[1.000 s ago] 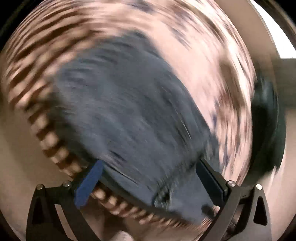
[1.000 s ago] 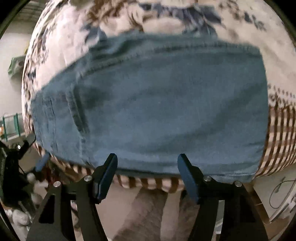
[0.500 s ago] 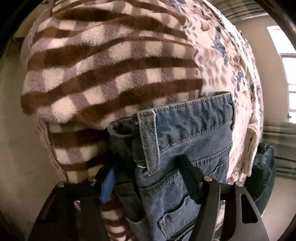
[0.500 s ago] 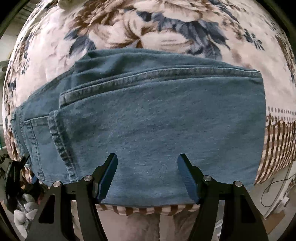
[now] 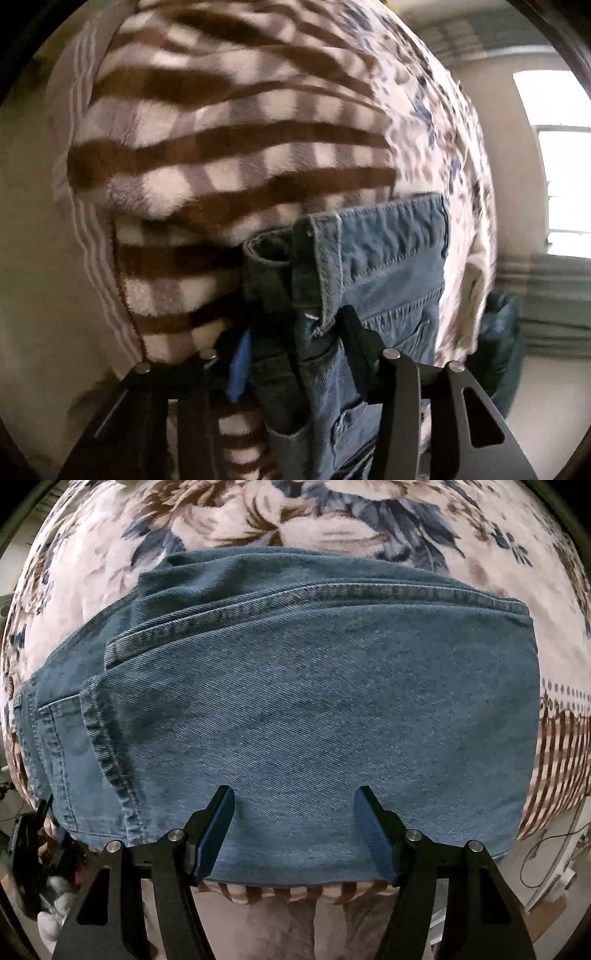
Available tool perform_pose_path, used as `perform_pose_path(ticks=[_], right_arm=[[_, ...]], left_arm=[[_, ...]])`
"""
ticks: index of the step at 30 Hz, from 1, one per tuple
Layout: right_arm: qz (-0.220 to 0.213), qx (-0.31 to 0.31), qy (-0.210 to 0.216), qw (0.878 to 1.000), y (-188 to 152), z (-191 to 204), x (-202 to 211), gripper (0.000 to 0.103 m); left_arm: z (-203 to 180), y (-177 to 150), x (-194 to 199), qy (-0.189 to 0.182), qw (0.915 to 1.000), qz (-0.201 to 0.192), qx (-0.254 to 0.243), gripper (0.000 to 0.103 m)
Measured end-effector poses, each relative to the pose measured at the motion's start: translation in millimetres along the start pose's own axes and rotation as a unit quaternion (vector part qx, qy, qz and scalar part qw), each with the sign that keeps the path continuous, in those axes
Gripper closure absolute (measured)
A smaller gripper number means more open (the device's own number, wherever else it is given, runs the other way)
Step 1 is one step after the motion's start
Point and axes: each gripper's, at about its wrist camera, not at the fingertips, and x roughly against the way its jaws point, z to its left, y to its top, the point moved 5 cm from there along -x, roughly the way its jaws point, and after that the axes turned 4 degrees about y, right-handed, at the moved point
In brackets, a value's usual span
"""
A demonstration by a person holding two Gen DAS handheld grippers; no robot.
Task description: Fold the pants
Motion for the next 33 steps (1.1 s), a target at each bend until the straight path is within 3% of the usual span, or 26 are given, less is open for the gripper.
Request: perform_pose_path(ticks=[6,11,13,15,22,24,27,31,33], right_arm=[[0.002,0.011,0.000,1.000,-0.3,2.2,-0.6,0.033],[0.006,0.011,0.004,1.000,-0.9,7.1,-1.6,0.033],[0.007,0.011,0.006,1.000,-3.6,6.7,-6.6,0.033],[0.010,0.013,0.006,1.000,-6.1,7.7,-10.7,0.033],[0.011,0.019,0.006,1.000,-8.0,9.9,-18.4,0.033],[0.011,0.019,0.008,1.000,-9.4,11.1,-20.0,0.033],[0.011,0.023,0.006,1.000,-10.9,12.3,-21.4,0.033],[0.008,0.022,0.004,1.000,-17.9,12.6,-25.1,0.033],[0.004,0.019,0.000,1.000,-17.2,10.8,-25.2,0.033]], left_arm=[[-13.6,0.4,-0.4,0.011,0.9996,-0.010,-0.022,0.046],[-16.5,-5.6,11.5,0.006,0.9994,-0.007,-0.033,0.043],[0.2,-10.7,10.5,0.012,0.9998,0.008,-0.016,0.042],[9.1,-10.3,8.7,-0.015,0.9998,0.011,0.007,0.040],[-26.2,6.6,0.3,-0.019,0.9994,-0.017,-0.023,0.040],[-41.0,5.4,2.7,-0.035,0.9982,-0.025,-0.042,0.050],[-59.9,1.6,6.6,-0.041,0.9944,-0.036,-0.091,0.051],[-34.2,15.5,-24.4,-0.037,0.9990,-0.011,-0.022,0.041],[-36.0,16.5,-28.2,-0.031,0.9991,-0.015,-0.025,0.041]])
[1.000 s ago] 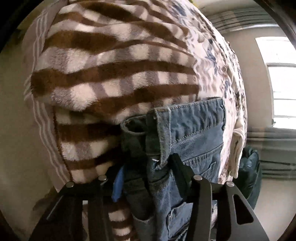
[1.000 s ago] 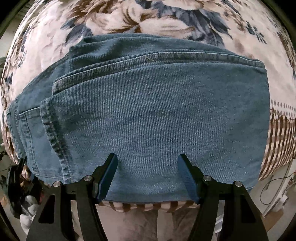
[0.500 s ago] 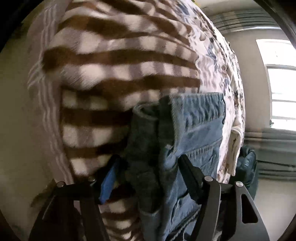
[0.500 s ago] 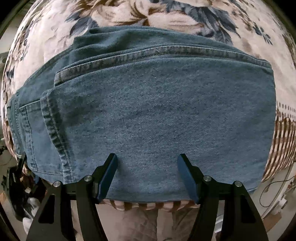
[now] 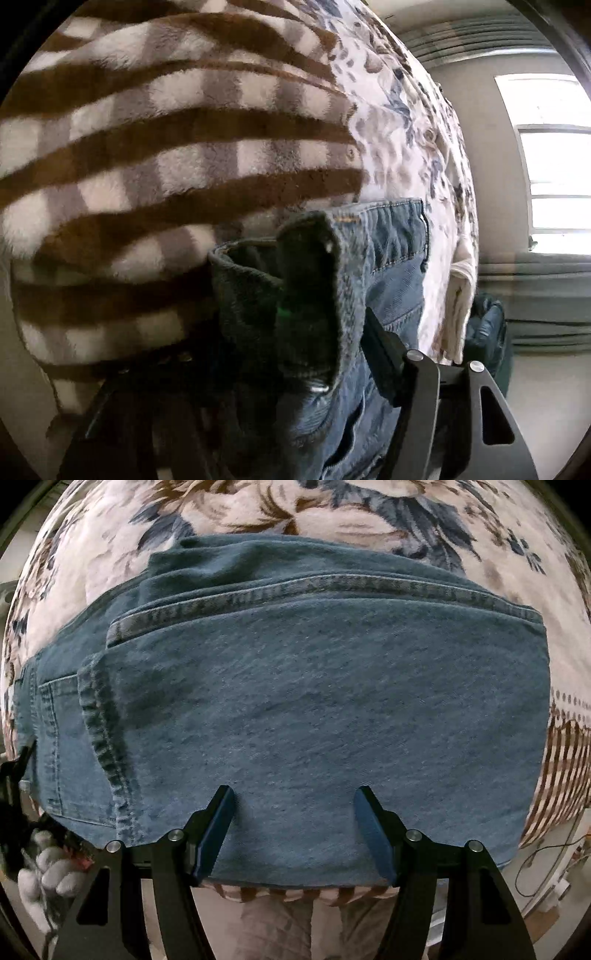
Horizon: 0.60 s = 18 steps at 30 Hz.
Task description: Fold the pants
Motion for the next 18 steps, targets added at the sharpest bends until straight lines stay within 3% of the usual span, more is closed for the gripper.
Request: perform_pose_path(ticks=[1,6,9,16,18], right_arm=[[-0.004,-0.004,-0.002,1.000,-0.2,-1.2,0.9,0.033],[-0.021,-0.016,-0.026,0.999,-1.8,-11.3,1.1,0.033],[-0.027,-0.024,-0.036,0.999,-3.9,-19.4,-0.4,0.021],[-0.073,0.012,-0.090,0.993,-4.1,-39.3,3.4,0.011],[-0.075,0.016,-0.092,0.993,-6.8,-44.6,2.5,0.011]], left_arm=[[-6.9,-1.2,1.8,0.012,0.9998,-0.006,-0.016,0.041],[-31.3,-8.7,17.1,0.055,0.9955,-0.029,-0.072,0.067],[-59.1,-19.0,34.0,0.079,0.9878,-0.054,-0.123,0.070],[-127.6,-62.6,72.4,0.081,0.9584,-0.092,-0.257,0.073],[-146.0,-79.5,79.9,0.091,0.9457,-0.101,-0.295,0.073]])
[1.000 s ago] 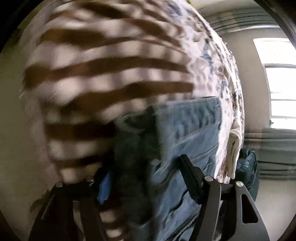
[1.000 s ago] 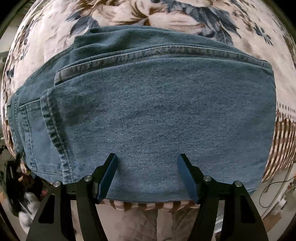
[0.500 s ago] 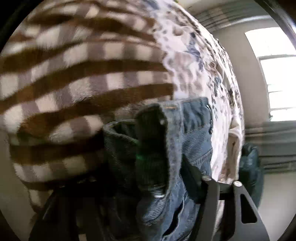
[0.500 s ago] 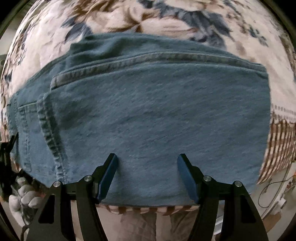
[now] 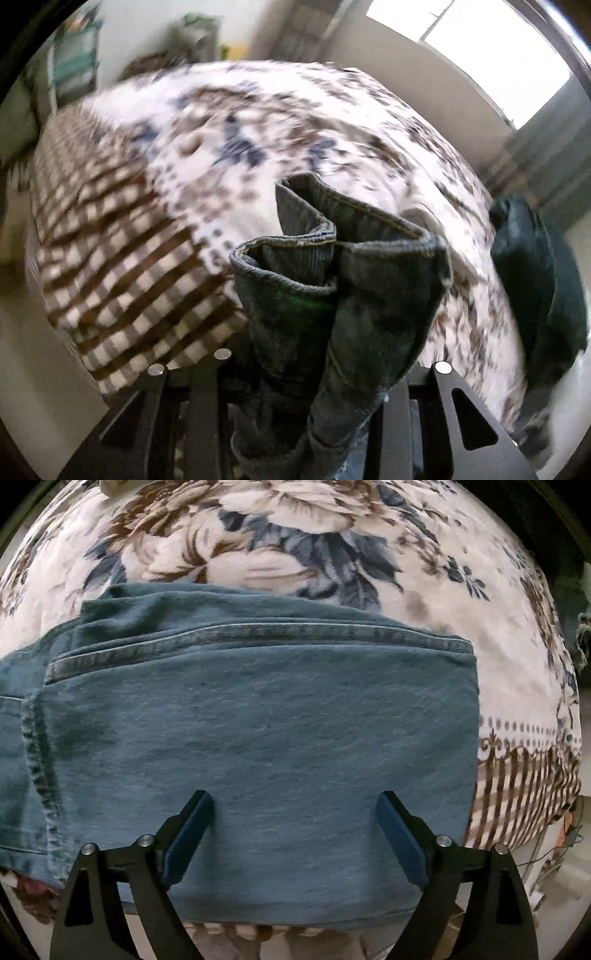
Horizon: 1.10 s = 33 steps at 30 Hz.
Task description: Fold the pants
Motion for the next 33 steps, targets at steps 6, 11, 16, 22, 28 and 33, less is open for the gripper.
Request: perform_pose_path(ticks=[6,11,16,22,28,33], right_arm=[[-0.004,-0.018,0.034,0.999,-9.7,-35.1,7.1,0.011],[-0.004,-0.052,0.082,0.995,-15.4,-81.1,18.3,0.011],[-0.023,-0.070,0.066,0.995,-21.1,-135.0,32.1,0.011],[-0.022,-0.130,0.045,0.990,-42.7,-219.7,27.0,0.011],[-0.006,-0.173,0.032,0.984,-61.8,-292.0,6.4,0.011],[-0.002,-0.177,0.048,0.983,-68.8,-330.9,-0.2,0.011]], left_arm=[[-72.5,-16.3,25.1,0.008,0.9950,0.008,-0.099,0.075],[-132.1,-44.2,43.5,-0.004,0.9863,0.012,-0.165,0.076],[-184.9,-87.2,46.6,-0.023,0.9744,0.033,-0.221,0.076],[-242.8,-171.7,20.5,-0.013,0.9421,0.067,-0.328,0.077],[-275.2,-271.6,-40.9,0.034,0.8701,0.130,-0.474,0.076],[-286.7,-279.2,-43.3,0.052,0.8527,0.153,-0.497,0.061]])
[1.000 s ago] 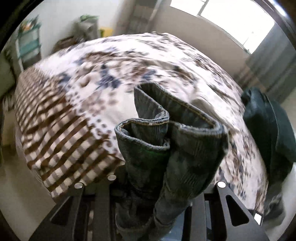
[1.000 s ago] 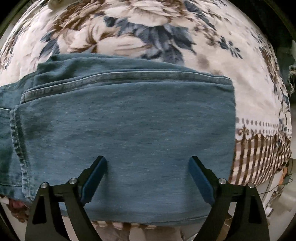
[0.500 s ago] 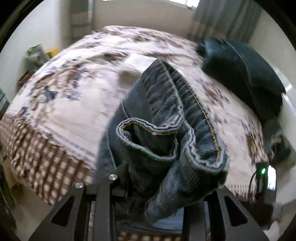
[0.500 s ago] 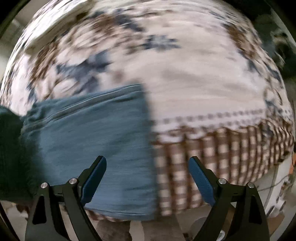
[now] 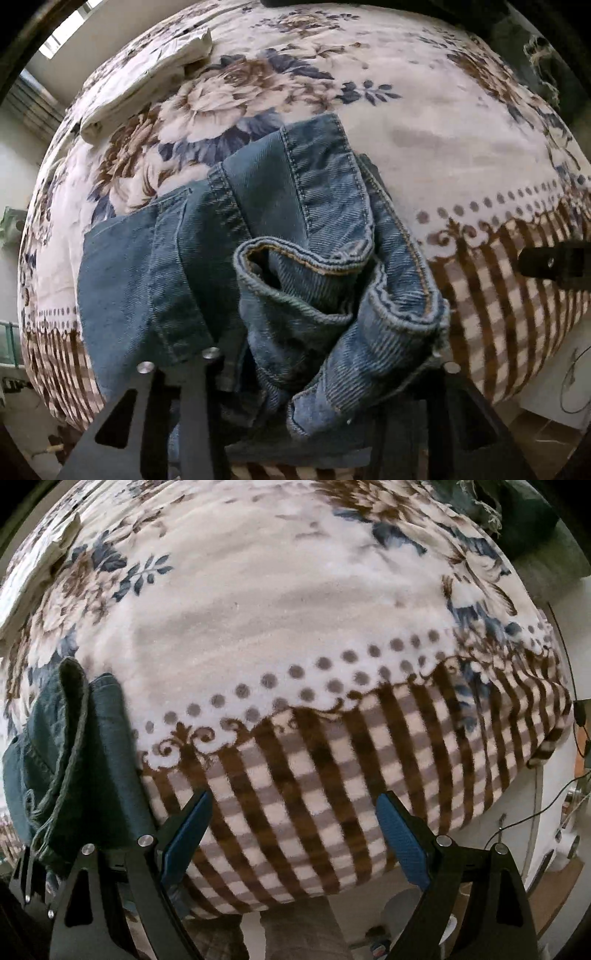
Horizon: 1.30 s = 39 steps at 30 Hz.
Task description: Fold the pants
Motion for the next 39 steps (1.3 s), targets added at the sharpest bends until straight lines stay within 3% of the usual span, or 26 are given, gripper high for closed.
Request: perform_pose_path(ticks=[4,6,9,10,13,16,19,21,23,26,31,36,39], right_arm=[[0.000,-0.007,0.045,0.999,10.5,-1.0,15.9,0.011],[-0.002,-0.012,0.078,0.997,10.2,-2.7,25.9,0.011],[0.008,-0.021,0.134,0.991,12.4,13.3,47.8,0.011],[0.018,-0.022,0.160,0.987,8.8,25.1,54.5,0.011],[0.059,-0.025,0.236,0.970,5.6,58.6,54.6,0.011],[0.100,-0.020,0.278,0.955,-7.1,96.8,41.4,0.011],[0.133,-0.004,0.265,0.955,-21.0,120.1,14.5,0.011],[0.144,0.009,0.256,0.956,-29.6,135.1,2.8,0.022],[0.115,0.037,0.208,0.971,-33.8,142.4,5.1,0.049],[0.067,0.091,0.163,0.980,-43.6,150.7,29.1,0.074],[0.018,0.138,0.134,0.981,-60.8,159.1,73.3,0.079],[-0.007,0.084,0.105,0.991,-51.2,114.4,99.4,0.079],[0.016,0.045,0.086,0.995,-51.8,75.1,83.8,0.076]], left_arm=[[21.9,3.3,24.9,-0.070,0.9957,0.004,0.061,0.039],[38.2,0.1,41.0,-0.125,0.9855,0.008,0.114,0.007],[58.1,-5.4,64.2,-0.189,0.9662,0.005,0.175,0.003],[70.2,-7.7,72.0,-0.192,0.9629,0.002,0.190,0.003],[105.8,-16.7,82.3,-0.183,0.9534,-0.007,0.239,0.003],[145.4,-28.4,73.5,-0.138,0.9485,-0.001,0.285,0.003],[173.6,-43.4,47.0,-0.066,0.9542,0.032,0.290,0.003],[189.4,-53.0,33.0,-0.038,0.9529,0.041,0.298,0.003],[202.4,-61.3,20.4,-0.016,0.9509,0.054,0.304,0.003],[213.7,-68.1,11.9,-0.004,0.9481,0.063,0.312,0.003],[214.9,-68.6,11.1,-0.016,0.9461,0.068,0.316,0.003],[214.3,-47.2,14.1,-0.038,0.9497,0.049,0.307,0.003],[207.9,-25.8,8.5,-0.064,0.9492,0.041,0.305,0.003]])
